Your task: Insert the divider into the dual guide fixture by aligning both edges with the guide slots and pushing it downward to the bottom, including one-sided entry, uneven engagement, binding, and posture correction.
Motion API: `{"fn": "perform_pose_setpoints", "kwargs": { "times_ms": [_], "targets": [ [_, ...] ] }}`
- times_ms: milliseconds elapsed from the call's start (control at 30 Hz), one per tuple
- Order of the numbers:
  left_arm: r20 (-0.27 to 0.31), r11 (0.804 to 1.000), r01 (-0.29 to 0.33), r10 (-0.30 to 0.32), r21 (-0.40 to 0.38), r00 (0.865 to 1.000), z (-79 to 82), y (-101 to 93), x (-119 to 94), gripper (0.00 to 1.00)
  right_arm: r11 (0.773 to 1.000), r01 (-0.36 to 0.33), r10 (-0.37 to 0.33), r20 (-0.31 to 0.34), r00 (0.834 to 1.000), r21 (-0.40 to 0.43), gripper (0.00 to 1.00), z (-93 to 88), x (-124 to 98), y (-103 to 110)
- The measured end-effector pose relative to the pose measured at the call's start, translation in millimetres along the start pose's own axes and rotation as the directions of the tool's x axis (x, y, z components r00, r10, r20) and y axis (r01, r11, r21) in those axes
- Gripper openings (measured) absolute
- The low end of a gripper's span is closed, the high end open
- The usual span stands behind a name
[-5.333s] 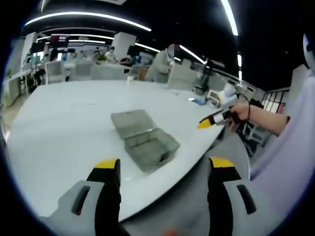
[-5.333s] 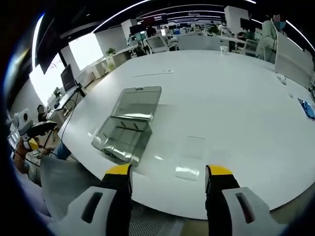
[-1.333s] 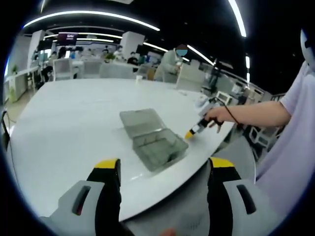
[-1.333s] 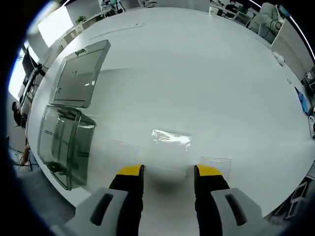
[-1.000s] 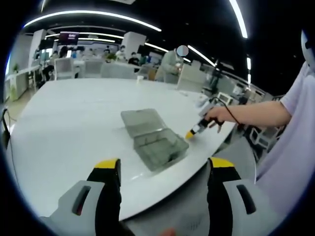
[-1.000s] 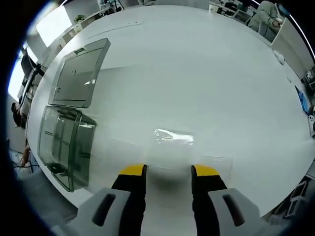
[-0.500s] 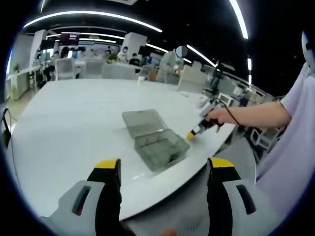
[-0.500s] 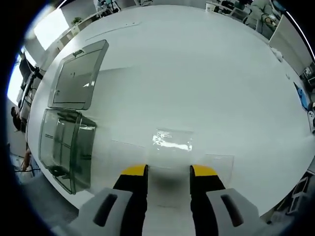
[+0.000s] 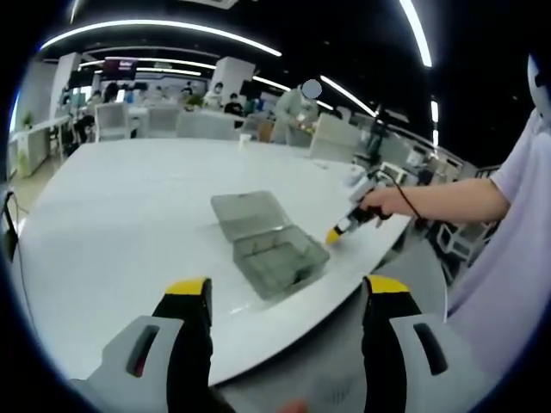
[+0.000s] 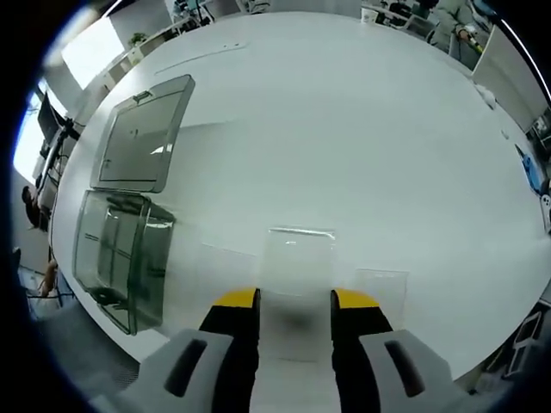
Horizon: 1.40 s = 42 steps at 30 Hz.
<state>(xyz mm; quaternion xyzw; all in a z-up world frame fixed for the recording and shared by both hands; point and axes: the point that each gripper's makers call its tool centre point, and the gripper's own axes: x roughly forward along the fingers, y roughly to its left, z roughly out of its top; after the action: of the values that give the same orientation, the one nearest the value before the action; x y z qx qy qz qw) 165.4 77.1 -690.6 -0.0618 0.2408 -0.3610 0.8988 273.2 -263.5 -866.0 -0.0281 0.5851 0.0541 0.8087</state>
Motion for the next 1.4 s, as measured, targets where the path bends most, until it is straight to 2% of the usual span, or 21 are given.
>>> {"fn": "perform_pose_setpoints", "kwargs": {
  "times_ms": [800, 1167, 1400],
  "targets": [
    [-0.003, 1.0, 0.006, -0.006, 0.006, 1.0, -1.0, -0.7, 1, 0.69, 0.999, -0.017, 0.019, 0.044, 0.999, -0.047, 0.27, -2.5, -7, -3],
    [-0.007, 1.0, 0.006, -0.006, 0.007, 1.0, -1.7, -1.1, 1, 0.69, 0.995, -0.014, 0.015, 0.009, 1.0, -0.096, 0.28, -9.4, 3, -1],
    [-0.007, 1.0, 0.0, 0.0, 0.005, 1.0, -2.3, -0.1, 0, 0.69, 0.993, -0.005, 0.007, 0.01, 1.0, -0.114, 0.28, -5.0, 4, 1]
  ]
}}
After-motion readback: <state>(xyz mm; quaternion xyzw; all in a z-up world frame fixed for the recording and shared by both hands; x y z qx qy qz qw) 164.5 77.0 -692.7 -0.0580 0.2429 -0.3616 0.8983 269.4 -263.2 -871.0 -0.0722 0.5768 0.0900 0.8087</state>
